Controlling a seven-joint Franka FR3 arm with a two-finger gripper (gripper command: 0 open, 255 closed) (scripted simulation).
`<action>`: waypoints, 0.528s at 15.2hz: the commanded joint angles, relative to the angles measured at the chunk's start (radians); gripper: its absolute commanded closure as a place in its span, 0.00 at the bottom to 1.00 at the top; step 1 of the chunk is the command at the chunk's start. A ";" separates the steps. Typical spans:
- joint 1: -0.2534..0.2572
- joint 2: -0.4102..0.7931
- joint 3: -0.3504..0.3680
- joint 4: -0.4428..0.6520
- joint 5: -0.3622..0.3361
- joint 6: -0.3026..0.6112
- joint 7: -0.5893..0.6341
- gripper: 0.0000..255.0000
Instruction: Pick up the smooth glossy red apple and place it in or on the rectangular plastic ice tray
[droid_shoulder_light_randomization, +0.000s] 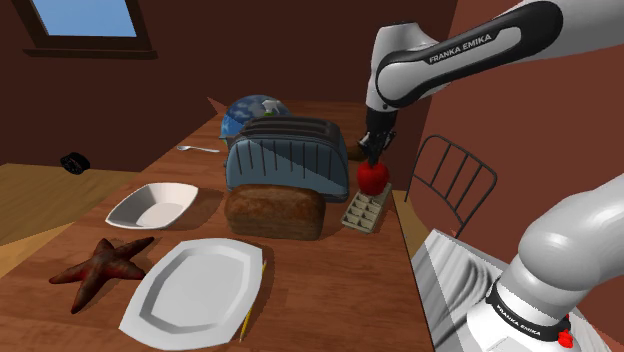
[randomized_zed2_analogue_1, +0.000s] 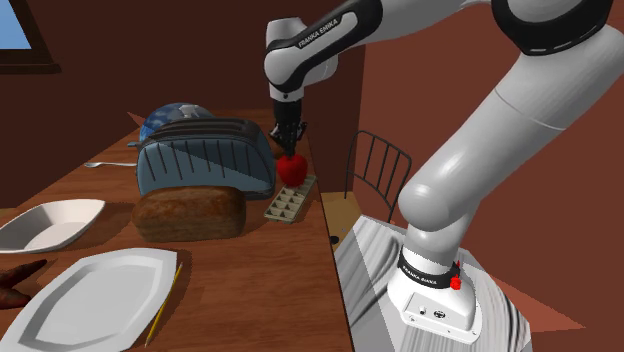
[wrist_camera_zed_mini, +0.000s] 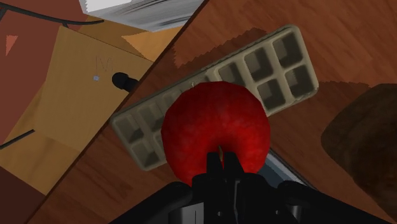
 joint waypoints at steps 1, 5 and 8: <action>-0.001 0.009 0.001 -0.022 -0.001 0.031 0.002 1.00; -0.001 0.026 0.005 -0.051 -0.003 0.077 0.006 1.00; -0.002 0.026 0.005 -0.051 -0.003 0.077 0.006 1.00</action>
